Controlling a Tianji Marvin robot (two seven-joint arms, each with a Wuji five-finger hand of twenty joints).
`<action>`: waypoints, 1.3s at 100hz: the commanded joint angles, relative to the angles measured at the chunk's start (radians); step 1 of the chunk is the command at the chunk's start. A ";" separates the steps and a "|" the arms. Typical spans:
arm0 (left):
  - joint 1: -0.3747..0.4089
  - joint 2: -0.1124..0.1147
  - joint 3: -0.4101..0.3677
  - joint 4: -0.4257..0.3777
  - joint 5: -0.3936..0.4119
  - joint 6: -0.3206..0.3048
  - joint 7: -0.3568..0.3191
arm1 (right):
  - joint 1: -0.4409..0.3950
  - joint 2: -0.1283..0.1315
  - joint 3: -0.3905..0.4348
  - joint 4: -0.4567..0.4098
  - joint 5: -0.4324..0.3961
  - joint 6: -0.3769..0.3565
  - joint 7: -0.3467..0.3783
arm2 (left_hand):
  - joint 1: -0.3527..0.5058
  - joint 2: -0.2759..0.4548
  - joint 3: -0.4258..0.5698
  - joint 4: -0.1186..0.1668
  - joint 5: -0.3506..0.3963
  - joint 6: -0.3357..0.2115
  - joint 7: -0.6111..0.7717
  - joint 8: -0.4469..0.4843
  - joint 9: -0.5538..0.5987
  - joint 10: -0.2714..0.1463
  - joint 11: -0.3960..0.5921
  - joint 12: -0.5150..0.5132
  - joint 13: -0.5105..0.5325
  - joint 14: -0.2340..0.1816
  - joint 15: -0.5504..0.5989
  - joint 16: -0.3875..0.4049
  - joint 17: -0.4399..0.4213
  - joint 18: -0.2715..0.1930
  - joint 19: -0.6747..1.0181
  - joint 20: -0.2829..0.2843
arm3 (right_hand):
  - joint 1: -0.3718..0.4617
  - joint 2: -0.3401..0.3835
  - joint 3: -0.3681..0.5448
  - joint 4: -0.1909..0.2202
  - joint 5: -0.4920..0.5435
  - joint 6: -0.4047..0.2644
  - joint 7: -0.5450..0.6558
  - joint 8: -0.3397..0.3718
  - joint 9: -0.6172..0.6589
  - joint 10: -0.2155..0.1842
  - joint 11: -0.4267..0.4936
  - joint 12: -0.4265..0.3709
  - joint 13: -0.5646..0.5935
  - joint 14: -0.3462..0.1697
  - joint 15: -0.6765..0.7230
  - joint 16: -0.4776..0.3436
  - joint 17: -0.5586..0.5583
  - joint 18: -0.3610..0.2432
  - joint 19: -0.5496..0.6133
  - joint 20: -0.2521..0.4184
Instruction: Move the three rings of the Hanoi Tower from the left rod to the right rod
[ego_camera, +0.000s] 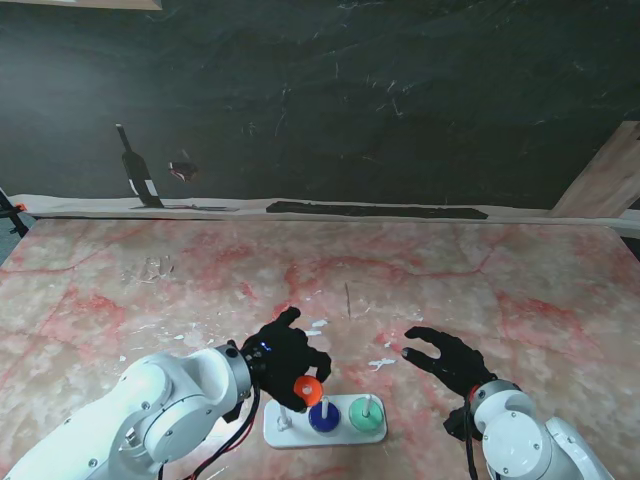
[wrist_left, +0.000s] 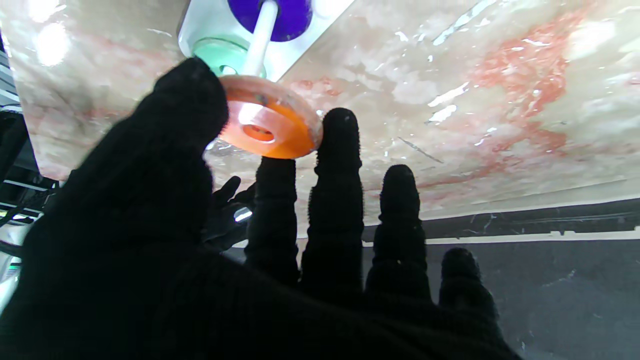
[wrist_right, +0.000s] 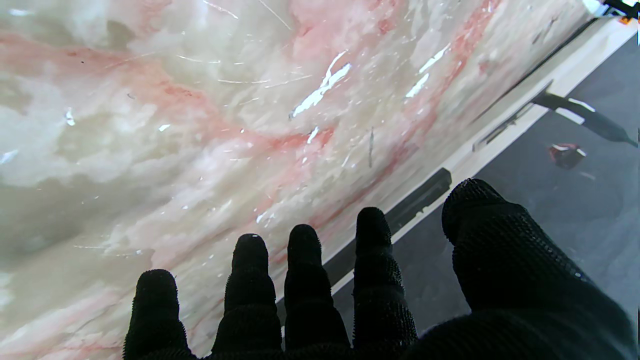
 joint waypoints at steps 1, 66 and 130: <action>0.024 0.010 -0.014 -0.020 0.008 -0.004 -0.007 | -0.006 -0.003 -0.002 -0.003 0.002 -0.002 0.003 | 0.075 0.058 0.136 0.054 0.054 -0.004 0.033 0.014 0.035 -0.068 0.027 0.013 0.022 -0.001 0.023 0.014 -0.008 0.015 0.008 0.021 | -0.010 0.016 -0.024 0.014 -0.035 0.007 -0.010 -0.006 -0.033 0.004 0.000 -0.004 -0.021 0.000 0.004 0.008 -0.011 0.012 0.023 -0.006; 0.151 0.007 -0.124 -0.073 0.074 0.013 -0.031 | -0.001 -0.002 -0.005 0.002 0.002 -0.003 0.006 | 0.074 0.062 0.133 0.054 0.054 -0.002 0.031 0.015 0.030 -0.064 0.029 0.012 0.022 0.002 0.025 0.016 -0.008 0.017 0.019 0.016 | -0.010 0.016 -0.025 0.014 -0.034 0.008 -0.010 -0.006 -0.033 0.003 0.000 -0.004 -0.020 0.000 0.006 0.008 -0.012 0.014 0.025 -0.010; 0.142 0.008 -0.111 -0.039 0.052 0.034 -0.019 | -0.001 -0.003 -0.005 0.003 0.002 -0.002 0.005 | 0.075 0.066 0.129 0.054 0.053 -0.001 0.031 0.016 0.027 -0.064 0.034 0.010 0.022 -0.001 0.026 0.018 -0.008 0.016 0.026 0.011 | -0.009 0.016 -0.024 0.014 -0.034 0.008 -0.010 -0.006 -0.034 0.005 0.000 -0.004 -0.022 0.001 0.006 0.007 -0.012 0.015 0.028 -0.012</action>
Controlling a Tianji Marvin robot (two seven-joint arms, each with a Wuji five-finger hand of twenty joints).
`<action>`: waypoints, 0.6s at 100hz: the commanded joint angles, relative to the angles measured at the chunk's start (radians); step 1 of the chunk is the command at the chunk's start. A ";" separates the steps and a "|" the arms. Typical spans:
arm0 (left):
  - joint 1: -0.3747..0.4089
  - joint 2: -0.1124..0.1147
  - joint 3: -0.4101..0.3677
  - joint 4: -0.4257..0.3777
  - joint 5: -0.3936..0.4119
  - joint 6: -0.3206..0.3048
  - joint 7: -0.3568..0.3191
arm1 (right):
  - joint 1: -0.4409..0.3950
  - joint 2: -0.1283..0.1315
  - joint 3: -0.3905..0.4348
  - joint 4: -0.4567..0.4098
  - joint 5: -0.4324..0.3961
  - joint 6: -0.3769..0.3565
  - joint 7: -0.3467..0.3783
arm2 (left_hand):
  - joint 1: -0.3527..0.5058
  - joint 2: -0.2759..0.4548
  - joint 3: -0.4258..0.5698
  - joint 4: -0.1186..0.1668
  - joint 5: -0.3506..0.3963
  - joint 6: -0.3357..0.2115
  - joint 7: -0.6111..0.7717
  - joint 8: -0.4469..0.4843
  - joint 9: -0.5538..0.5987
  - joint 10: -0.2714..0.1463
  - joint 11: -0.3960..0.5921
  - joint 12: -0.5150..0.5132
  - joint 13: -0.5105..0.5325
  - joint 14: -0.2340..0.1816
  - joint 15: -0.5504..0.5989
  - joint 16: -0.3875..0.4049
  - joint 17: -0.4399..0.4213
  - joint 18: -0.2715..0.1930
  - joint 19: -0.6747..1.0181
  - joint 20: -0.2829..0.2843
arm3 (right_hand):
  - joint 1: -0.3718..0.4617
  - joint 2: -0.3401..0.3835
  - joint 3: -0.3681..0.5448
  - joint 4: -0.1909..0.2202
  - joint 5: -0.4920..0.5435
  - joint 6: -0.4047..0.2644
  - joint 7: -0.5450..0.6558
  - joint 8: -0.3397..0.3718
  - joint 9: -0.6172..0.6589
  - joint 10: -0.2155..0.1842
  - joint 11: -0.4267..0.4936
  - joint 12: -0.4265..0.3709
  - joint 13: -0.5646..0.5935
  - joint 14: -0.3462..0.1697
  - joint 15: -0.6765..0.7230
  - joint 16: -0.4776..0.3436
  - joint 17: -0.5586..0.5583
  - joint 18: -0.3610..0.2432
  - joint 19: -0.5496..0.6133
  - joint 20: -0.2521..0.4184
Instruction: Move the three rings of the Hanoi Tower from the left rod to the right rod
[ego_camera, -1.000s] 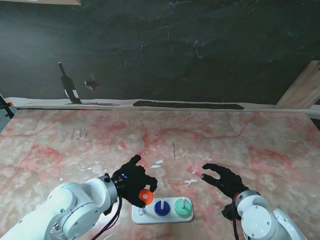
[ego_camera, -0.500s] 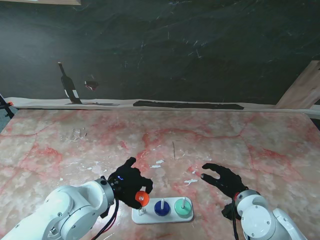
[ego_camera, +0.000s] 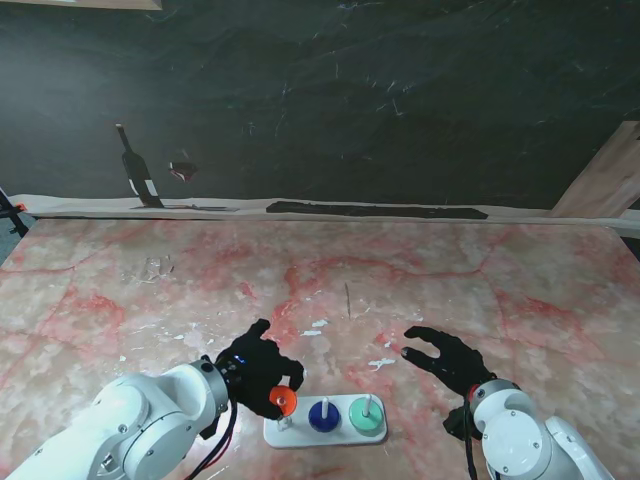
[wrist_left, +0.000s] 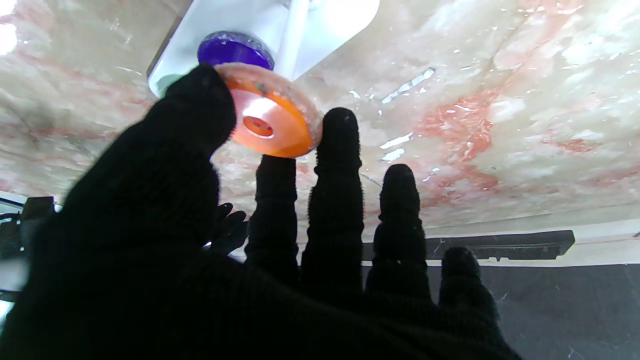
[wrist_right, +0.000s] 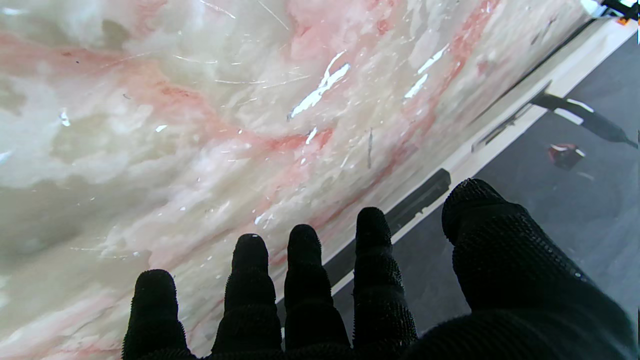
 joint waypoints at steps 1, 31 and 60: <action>-0.004 0.003 0.005 0.007 -0.007 0.003 -0.001 | -0.006 -0.003 -0.003 -0.001 -0.001 0.000 0.002 | 0.060 0.039 0.107 0.054 0.044 -0.005 0.031 0.016 0.026 -0.064 0.026 0.010 0.023 -0.001 0.015 0.008 -0.008 0.016 0.005 0.011 | -0.009 0.016 -0.024 0.014 -0.034 0.008 -0.010 -0.006 -0.034 0.004 0.000 -0.004 -0.022 0.001 0.006 0.007 -0.012 0.007 0.027 -0.010; -0.024 0.003 0.015 0.023 -0.019 0.014 0.000 | -0.007 -0.003 -0.002 -0.002 0.001 0.002 0.002 | 0.061 0.040 0.105 0.055 0.044 -0.005 0.032 0.016 0.025 -0.063 0.029 0.009 0.024 0.000 0.015 0.009 -0.007 0.016 0.012 0.010 | -0.010 0.015 -0.025 0.014 -0.034 0.009 -0.010 -0.006 -0.034 0.005 0.000 -0.004 -0.022 0.001 0.007 0.007 -0.012 0.007 0.029 -0.010; -0.040 0.005 0.018 0.048 -0.032 0.025 -0.012 | -0.007 -0.003 -0.002 -0.003 0.001 0.005 0.003 | 0.061 0.042 0.103 0.054 0.043 -0.005 0.032 0.015 0.023 -0.063 0.030 0.008 0.023 0.002 0.016 0.009 -0.007 0.017 0.016 0.006 | -0.009 0.019 -0.025 0.014 -0.034 0.008 -0.010 -0.006 -0.035 0.005 0.000 -0.004 -0.023 0.001 0.007 0.007 -0.012 0.007 0.030 -0.010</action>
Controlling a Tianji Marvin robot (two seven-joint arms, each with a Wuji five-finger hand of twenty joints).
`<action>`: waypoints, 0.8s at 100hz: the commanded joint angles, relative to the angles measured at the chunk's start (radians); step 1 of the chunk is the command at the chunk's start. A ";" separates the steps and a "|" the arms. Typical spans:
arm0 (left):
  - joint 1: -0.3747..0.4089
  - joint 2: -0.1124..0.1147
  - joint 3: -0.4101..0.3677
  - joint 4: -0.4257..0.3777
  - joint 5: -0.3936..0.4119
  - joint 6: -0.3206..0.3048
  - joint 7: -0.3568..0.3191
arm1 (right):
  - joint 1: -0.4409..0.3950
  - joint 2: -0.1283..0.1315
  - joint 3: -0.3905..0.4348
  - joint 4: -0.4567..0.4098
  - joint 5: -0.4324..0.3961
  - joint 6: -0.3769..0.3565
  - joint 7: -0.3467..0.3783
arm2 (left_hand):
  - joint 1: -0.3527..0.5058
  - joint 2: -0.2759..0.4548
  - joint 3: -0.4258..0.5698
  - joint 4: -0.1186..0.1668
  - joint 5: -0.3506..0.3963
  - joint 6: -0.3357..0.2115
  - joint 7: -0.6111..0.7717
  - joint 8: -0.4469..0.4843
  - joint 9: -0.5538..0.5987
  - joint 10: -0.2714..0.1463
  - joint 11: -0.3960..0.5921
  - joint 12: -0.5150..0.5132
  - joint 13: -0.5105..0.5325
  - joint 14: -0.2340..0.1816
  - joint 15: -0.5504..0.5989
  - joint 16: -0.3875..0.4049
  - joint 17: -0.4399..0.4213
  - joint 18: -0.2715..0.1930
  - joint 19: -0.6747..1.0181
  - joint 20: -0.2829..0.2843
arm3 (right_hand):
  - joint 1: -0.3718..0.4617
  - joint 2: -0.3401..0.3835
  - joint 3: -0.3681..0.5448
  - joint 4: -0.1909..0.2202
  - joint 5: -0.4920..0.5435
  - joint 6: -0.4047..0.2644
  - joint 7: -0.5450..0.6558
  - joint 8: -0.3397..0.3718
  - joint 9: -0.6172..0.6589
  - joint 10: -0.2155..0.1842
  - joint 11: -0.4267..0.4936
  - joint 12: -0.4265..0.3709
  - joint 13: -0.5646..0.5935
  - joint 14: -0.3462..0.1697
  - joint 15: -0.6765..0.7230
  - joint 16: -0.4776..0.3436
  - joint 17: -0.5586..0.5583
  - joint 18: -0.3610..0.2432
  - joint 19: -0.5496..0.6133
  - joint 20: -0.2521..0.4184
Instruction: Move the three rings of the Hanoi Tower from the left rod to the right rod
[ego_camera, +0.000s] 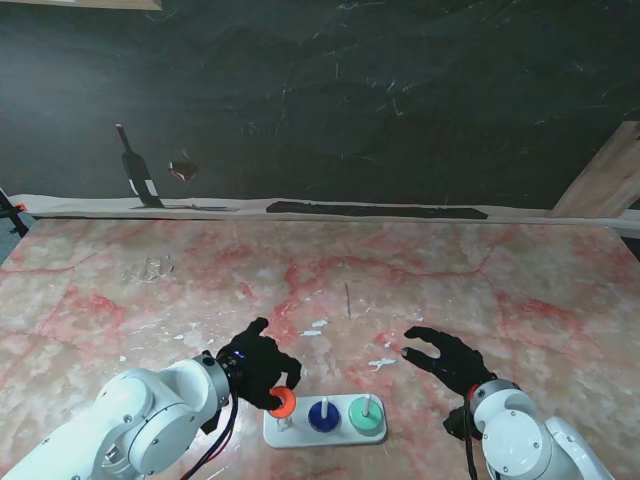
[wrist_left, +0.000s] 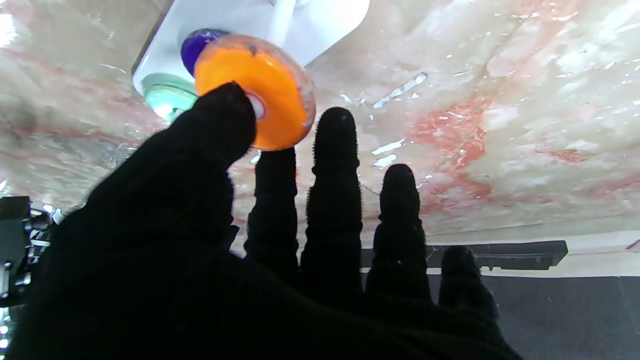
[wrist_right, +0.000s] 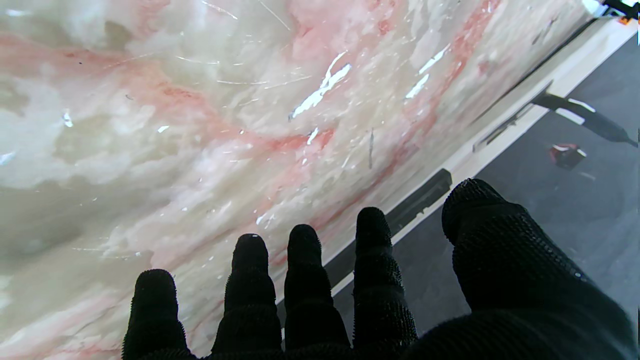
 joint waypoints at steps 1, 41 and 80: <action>-0.001 0.005 0.000 0.008 -0.006 0.004 -0.008 | -0.006 -0.003 -0.002 -0.003 0.001 0.002 0.003 | 0.038 0.005 0.037 0.036 0.007 -0.003 0.030 0.015 0.022 -0.047 0.020 0.007 0.022 0.003 0.015 0.009 -0.007 0.016 0.005 0.006 | -0.010 0.018 -0.026 0.014 -0.035 0.006 -0.010 -0.006 -0.035 0.004 0.001 -0.004 -0.023 0.000 0.007 0.007 -0.012 0.007 0.027 -0.010; 0.009 0.004 -0.003 0.007 0.000 0.003 0.003 | -0.007 -0.003 -0.002 -0.002 0.004 0.000 0.002 | -0.005 0.046 0.017 0.062 -0.023 -0.011 -0.015 0.011 -0.068 -0.028 0.060 -0.052 0.010 0.012 0.006 0.006 -0.008 0.019 0.010 -0.008 | -0.009 0.020 -0.027 0.014 -0.035 0.008 -0.010 -0.006 -0.035 0.005 0.001 -0.004 -0.023 0.000 0.007 0.007 -0.012 0.007 0.028 -0.011; 0.015 0.005 -0.005 0.007 0.004 0.012 -0.010 | -0.006 -0.003 -0.002 -0.001 0.004 -0.002 0.003 | -0.040 0.091 -0.048 0.115 -0.095 -0.020 -0.159 -0.039 -0.279 0.053 -0.004 -0.327 -0.062 0.046 -0.036 -0.006 -0.016 0.025 -0.025 -0.005 | -0.009 0.021 -0.028 0.014 -0.036 0.009 -0.010 -0.007 -0.036 0.005 0.001 -0.004 -0.025 0.001 0.007 0.007 -0.013 0.009 0.027 -0.013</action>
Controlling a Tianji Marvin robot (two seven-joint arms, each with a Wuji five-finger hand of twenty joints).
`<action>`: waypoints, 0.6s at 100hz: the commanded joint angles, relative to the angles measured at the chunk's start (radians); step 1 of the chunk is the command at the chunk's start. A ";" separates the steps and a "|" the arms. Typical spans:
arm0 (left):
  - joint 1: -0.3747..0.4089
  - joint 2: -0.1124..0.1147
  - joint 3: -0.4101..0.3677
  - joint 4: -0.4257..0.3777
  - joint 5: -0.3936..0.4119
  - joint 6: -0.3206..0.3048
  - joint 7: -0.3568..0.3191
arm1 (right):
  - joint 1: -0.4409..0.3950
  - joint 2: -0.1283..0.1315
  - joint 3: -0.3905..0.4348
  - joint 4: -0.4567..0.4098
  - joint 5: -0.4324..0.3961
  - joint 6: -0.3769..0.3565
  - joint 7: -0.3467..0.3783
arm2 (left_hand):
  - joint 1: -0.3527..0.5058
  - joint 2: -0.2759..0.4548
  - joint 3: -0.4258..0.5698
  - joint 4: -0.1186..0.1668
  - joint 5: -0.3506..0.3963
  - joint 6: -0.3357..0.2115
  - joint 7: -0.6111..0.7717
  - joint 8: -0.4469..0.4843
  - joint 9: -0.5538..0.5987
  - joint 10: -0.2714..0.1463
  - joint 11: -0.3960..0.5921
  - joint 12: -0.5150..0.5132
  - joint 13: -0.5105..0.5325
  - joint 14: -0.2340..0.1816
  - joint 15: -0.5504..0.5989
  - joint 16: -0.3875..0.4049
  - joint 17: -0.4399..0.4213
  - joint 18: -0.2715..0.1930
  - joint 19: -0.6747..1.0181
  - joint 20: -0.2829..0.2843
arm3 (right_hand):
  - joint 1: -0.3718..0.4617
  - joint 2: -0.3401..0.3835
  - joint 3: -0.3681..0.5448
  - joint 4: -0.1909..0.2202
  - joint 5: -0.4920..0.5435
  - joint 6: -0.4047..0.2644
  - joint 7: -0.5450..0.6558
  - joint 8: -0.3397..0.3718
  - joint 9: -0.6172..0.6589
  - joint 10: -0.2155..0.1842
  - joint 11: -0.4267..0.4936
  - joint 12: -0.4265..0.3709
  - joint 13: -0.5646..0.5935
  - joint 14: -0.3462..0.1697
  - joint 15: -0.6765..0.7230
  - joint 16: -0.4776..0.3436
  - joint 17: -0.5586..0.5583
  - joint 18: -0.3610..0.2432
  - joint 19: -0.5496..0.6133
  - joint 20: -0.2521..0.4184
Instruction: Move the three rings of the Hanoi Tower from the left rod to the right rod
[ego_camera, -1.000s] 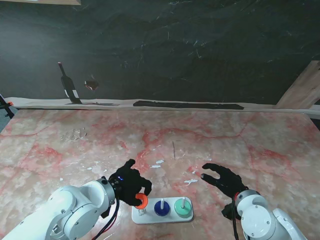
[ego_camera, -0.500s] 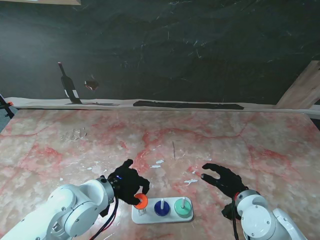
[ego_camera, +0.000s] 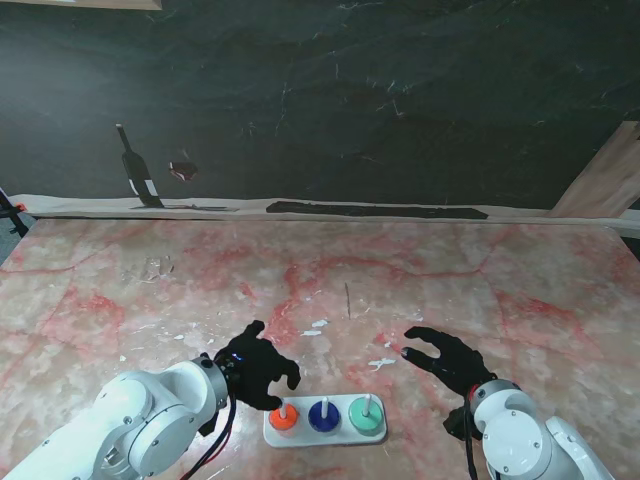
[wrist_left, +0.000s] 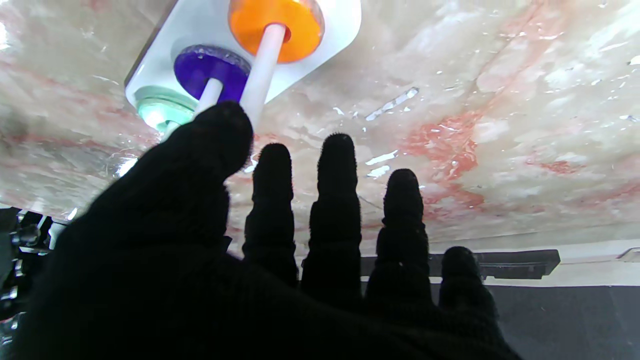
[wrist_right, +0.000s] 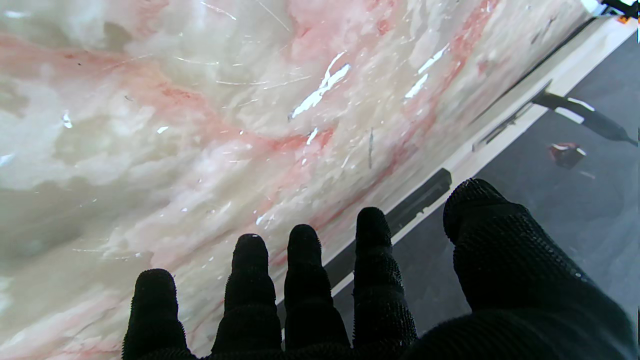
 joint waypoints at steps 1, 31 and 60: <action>0.007 0.004 0.000 0.002 -0.006 0.006 -0.002 | -0.005 -0.003 -0.003 -0.001 0.000 -0.002 0.003 | -0.014 0.005 -0.017 0.024 -0.026 -0.001 -0.034 -0.020 -0.049 0.042 -0.036 -0.028 -0.031 0.020 -0.026 -0.007 -0.014 0.023 -0.016 -0.003 | -0.009 0.020 -0.018 0.014 -0.036 0.008 -0.010 -0.007 -0.036 0.005 0.001 -0.004 -0.025 0.001 0.007 0.007 -0.013 0.009 0.022 -0.013; 0.032 -0.003 -0.003 0.005 -0.025 0.033 0.061 | 0.002 -0.001 -0.008 0.005 -0.009 -0.011 0.006 | -0.037 0.021 -0.093 -0.001 -0.106 0.019 -0.164 -0.072 -0.202 0.076 -0.102 -0.094 -0.111 0.026 -0.080 -0.035 -0.015 0.026 -0.061 -0.003 | -0.010 0.019 -0.018 0.014 -0.037 0.009 -0.011 -0.007 -0.035 0.003 0.000 -0.004 -0.024 0.000 0.007 0.007 -0.013 0.009 0.021 -0.015; 0.065 -0.014 0.019 0.010 -0.049 0.045 0.173 | 0.004 -0.001 -0.012 0.005 -0.022 -0.025 0.000 | -0.051 0.052 -0.250 -0.050 -0.154 0.059 -0.220 -0.092 -0.305 0.058 -0.110 -0.091 -0.184 0.019 -0.117 -0.052 -0.005 0.026 -0.099 -0.054 | -0.009 0.016 -0.016 0.014 -0.036 0.007 -0.010 -0.006 -0.034 0.001 0.001 -0.004 -0.024 0.001 0.005 0.007 -0.015 0.007 0.018 -0.016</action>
